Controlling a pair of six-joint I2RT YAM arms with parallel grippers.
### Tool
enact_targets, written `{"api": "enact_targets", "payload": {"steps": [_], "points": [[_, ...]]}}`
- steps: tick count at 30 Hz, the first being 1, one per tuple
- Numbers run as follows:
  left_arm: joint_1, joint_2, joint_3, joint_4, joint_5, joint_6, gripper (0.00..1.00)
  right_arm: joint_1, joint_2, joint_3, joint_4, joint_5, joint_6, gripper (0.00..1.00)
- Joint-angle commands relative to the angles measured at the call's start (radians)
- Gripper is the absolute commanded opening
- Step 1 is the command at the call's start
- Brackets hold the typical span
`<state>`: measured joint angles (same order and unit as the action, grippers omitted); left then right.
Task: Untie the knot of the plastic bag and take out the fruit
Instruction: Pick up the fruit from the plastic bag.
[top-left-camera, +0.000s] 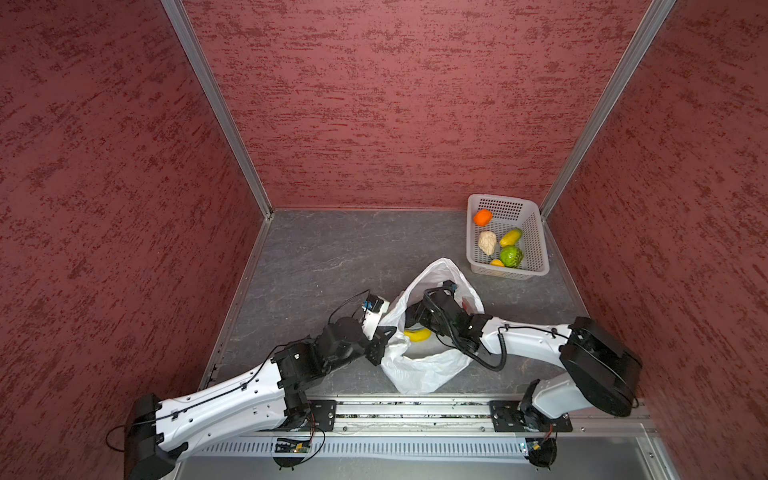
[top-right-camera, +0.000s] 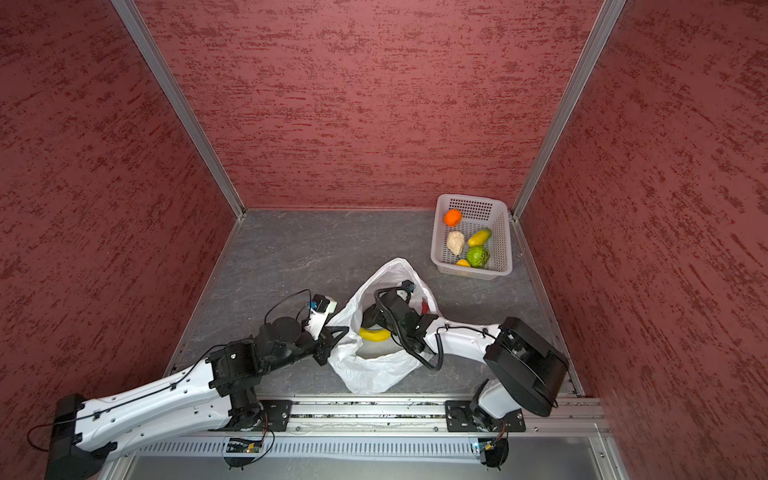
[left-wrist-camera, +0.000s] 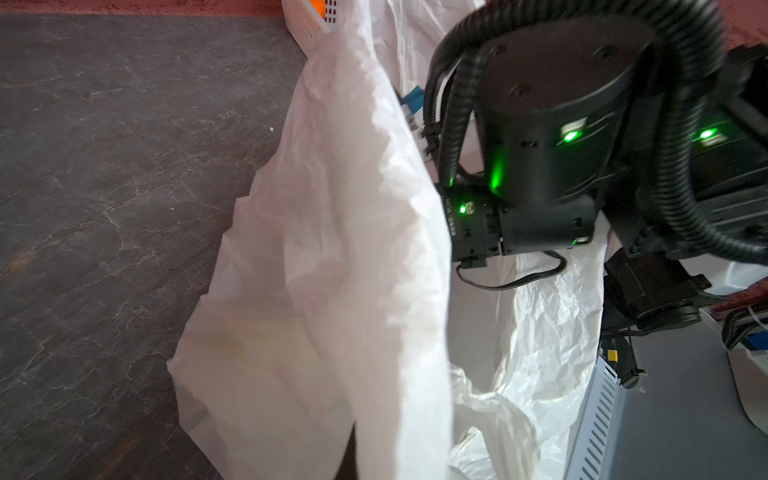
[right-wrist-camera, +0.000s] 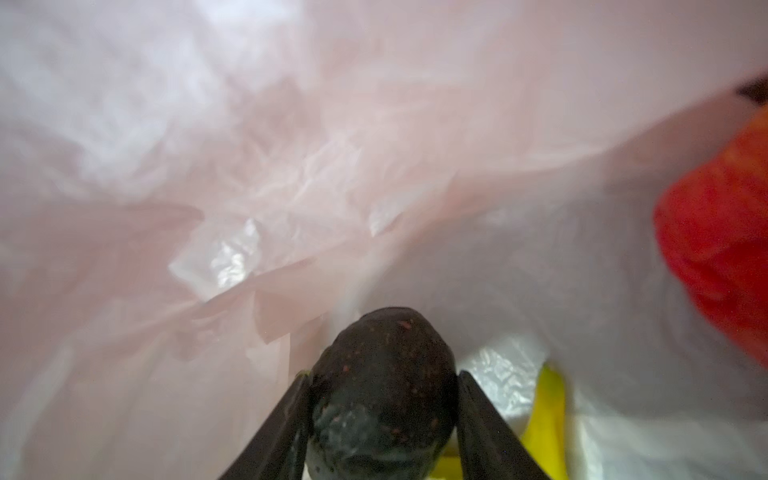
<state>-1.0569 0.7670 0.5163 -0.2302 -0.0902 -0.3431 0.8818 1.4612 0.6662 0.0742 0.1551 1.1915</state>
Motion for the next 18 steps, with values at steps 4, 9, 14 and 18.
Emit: {"api": "enact_targets", "payload": {"steps": [4, 9, 14, 18], "points": [[-0.017, 0.055, 0.035, 0.048, 0.008, 0.016, 0.00, 0.000, -0.116, 0.015, -0.102, 0.043, 0.003, 0.51], [-0.024, 0.033, 0.034, 0.041, -0.042, 0.012, 0.00, 0.009, -0.199, 0.016, -0.222, 0.041, -0.011, 0.51], [-0.030, 0.008, 0.036, 0.045, -0.098, 0.012, 0.00, 0.023, -0.262, 0.020, -0.305, 0.016, -0.028, 0.51], [-0.030, 0.034, 0.053, 0.049, -0.097, 0.024, 0.00, 0.050, -0.304, 0.050, -0.364, 0.015, -0.053, 0.51]]}}
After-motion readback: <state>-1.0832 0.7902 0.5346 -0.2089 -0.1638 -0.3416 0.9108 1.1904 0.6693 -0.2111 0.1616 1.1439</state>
